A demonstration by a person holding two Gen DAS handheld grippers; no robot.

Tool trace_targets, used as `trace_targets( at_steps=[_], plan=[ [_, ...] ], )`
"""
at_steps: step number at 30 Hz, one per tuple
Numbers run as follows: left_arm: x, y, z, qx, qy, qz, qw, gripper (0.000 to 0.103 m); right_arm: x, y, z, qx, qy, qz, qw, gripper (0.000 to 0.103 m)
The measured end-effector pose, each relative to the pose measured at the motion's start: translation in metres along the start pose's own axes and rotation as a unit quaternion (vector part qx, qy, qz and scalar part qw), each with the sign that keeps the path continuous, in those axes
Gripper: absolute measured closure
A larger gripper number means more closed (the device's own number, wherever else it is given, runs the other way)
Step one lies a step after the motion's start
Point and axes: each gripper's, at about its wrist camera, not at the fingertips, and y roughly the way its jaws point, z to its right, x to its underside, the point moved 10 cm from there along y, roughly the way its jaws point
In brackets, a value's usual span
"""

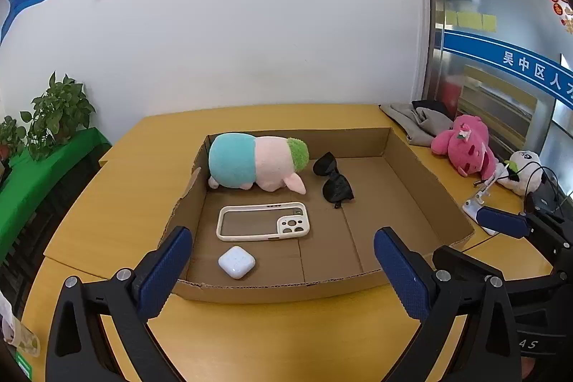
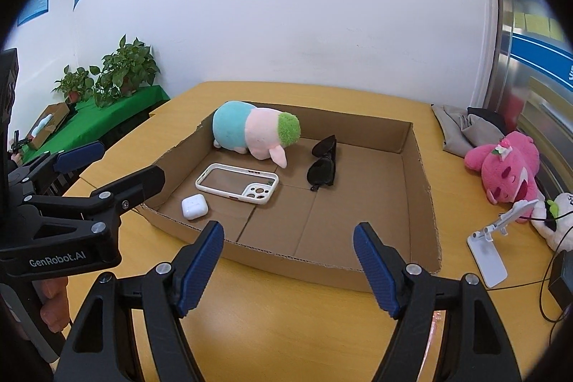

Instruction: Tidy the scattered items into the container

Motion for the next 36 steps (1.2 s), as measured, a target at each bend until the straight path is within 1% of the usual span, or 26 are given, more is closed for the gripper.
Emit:
trace_targets(
  at_steps=[6, 11, 18, 27, 36],
  plan=[
    [0.002, 0.001, 0.004, 0.0, -0.001, -0.004, 1.0, 0.0, 0.004, 0.0, 0.006, 0.0, 0.008, -0.003, 1.0, 0.028],
    [0.002, 0.0, 0.0, -0.005, -0.003, -0.004, 1.0, 0.0, 0.003, 0.0, 0.006, -0.001, 0.009, -0.002, 1.0, 0.028],
    [0.008, 0.004, -0.004, -0.006, -0.008, -0.011, 0.9999, 0.0, 0.006, 0.002, 0.003, 0.0, 0.008, -0.006, 1.0, 0.028],
    [0.017, 0.01, -0.002, 0.001, -0.009, -0.021, 0.9997, 0.0, 0.01, 0.004, 0.003, 0.004, 0.007, -0.009, 1.0, 0.028],
    [0.026, 0.017, 0.011, 0.019, -0.006, -0.034, 0.9992, 0.0, 0.017, 0.005, 0.016, 0.014, 0.018, -0.016, 1.0, 0.028]
  ],
)
